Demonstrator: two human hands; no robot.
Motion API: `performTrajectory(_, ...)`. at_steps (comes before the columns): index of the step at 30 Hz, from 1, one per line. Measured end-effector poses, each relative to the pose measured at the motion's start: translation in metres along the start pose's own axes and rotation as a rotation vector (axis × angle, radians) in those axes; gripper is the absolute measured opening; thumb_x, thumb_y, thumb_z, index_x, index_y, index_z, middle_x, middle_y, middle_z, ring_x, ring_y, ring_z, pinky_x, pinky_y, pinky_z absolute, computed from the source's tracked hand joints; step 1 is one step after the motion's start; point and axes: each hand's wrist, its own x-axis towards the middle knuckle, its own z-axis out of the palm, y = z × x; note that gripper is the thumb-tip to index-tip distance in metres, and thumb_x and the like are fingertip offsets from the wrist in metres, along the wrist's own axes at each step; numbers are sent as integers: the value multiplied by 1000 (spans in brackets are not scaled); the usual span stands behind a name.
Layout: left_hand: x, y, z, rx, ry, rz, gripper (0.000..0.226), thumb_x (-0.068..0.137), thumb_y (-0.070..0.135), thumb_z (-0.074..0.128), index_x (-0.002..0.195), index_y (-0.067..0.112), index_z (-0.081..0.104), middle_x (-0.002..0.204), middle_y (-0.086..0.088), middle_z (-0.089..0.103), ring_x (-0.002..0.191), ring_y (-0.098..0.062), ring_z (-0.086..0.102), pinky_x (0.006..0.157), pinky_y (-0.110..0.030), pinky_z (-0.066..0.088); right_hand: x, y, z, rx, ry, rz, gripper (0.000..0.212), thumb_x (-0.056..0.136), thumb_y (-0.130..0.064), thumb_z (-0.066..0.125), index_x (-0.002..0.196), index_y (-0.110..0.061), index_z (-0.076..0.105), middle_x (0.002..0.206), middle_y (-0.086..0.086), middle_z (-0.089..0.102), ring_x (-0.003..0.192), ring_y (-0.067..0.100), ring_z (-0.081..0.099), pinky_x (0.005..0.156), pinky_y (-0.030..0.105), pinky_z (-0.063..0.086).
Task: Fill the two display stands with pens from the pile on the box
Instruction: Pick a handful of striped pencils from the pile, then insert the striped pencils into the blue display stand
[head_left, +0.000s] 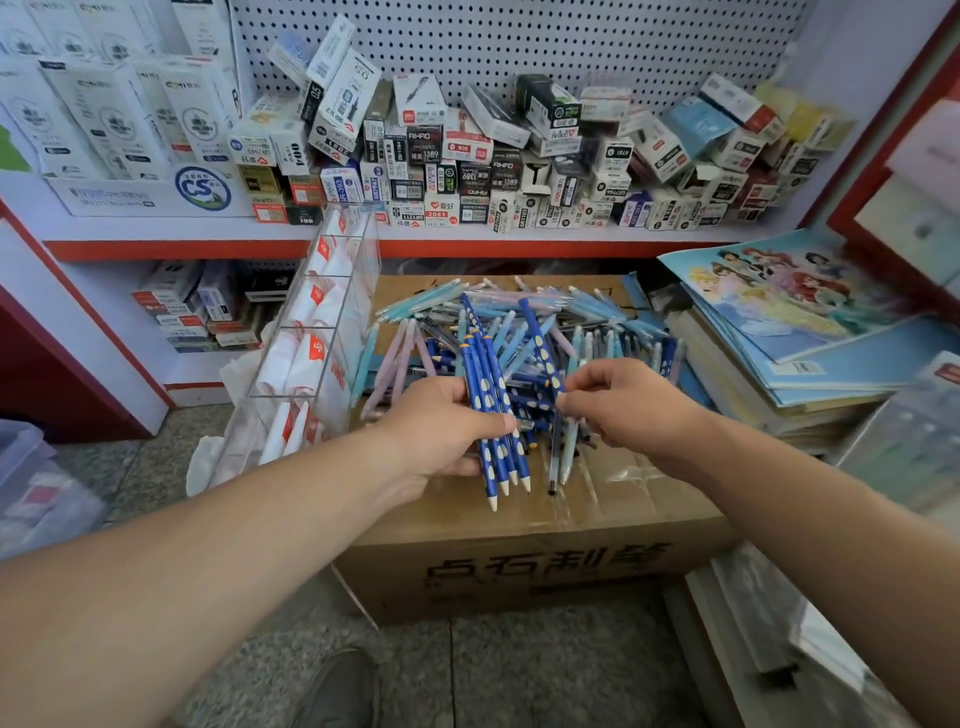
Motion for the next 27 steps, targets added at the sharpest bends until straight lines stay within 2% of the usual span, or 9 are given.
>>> performTrajectory(4, -1, 13, 25, 47, -50, 43, 20, 88, 13, 80, 105, 16, 70, 100, -4, 79, 93, -17, 76, 80, -40, 64, -29, 17, -26, 46, -36, 38, 13, 92, -9, 70, 83, -10, 61, 70, 4, 61, 65, 17, 51, 62, 30, 44)
performTrajectory(6, -2, 22, 43, 98, -81, 66, 20, 89, 15, 79, 106, 16, 69, 102, -3, 79, 92, -14, 76, 66, -30, 62, -48, 27, -42, 80, -11, 68, 14, 90, -3, 71, 84, -9, 60, 70, 4, 61, 64, 15, 53, 61, 28, 46)
performTrajectory(11, -20, 49, 112, 83, -257, 123, 24, 91, 7, 74, 114, 7, 66, 100, -7, 79, 79, -11, 77, 56, -25, 58, -111, 53, -96, 238, 133, 47, 21, 87, 6, 73, 103, -3, 63, 66, 6, 64, 60, 15, 59, 55, 22, 52)
performTrajectory(14, -40, 60, 163, 92, -392, 162, 17, 92, 4, 72, 107, 7, 66, 101, -12, 78, 79, -17, 78, 59, -29, 61, -166, 74, -130, 256, 285, 47, 20, 89, 6, 71, 106, -4, 65, 73, 12, 67, 65, 19, 60, 58, 25, 54)
performTrajectory(16, -54, 64, 197, 131, -464, 202, 11, 93, 4, 71, 100, 10, 67, 99, -11, 78, 77, -17, 77, 61, -32, 63, -211, 94, -147, 286, 425, 100, 12, 93, -1, 69, 105, -2, 65, 83, 19, 73, 66, 21, 63, 60, 28, 57)
performTrajectory(19, -75, 67, 245, 138, -541, 232, 11, 93, 2, 71, 97, 10, 66, 105, -16, 76, 82, -24, 77, 66, -37, 64, -279, 133, -162, 322, 628, 144, 9, 95, -14, 69, 89, -9, 65, 77, 13, 74, 63, 18, 64, 60, 29, 55)
performTrajectory(21, -90, 68, 275, 132, -578, 244, 12, 92, 0, 70, 96, 10, 65, 108, -18, 75, 81, -25, 76, 65, -37, 64, -319, 158, -166, 328, 755, 148, 11, 95, -12, 69, 85, -8, 65, 69, 8, 71, 59, 16, 63, 57, 24, 54)
performTrajectory(24, -112, 67, 316, 132, -630, 255, 15, 91, -3, 70, 91, 11, 64, 106, -19, 74, 76, -23, 75, 63, -36, 64, -369, 189, -163, 334, 891, 159, 7, 95, -4, 66, 90, -9, 67, 72, 8, 72, 59, 14, 64, 58, 21, 57)
performTrajectory(27, -136, 60, 353, 172, -679, 290, 16, 89, -2, 73, 92, 11, 65, 110, -23, 73, 91, -33, 75, 80, -50, 63, -400, 213, -153, 341, 996, 187, 18, 95, 1, 65, 98, -16, 65, 75, 9, 74, 59, 16, 67, 57, 23, 58)
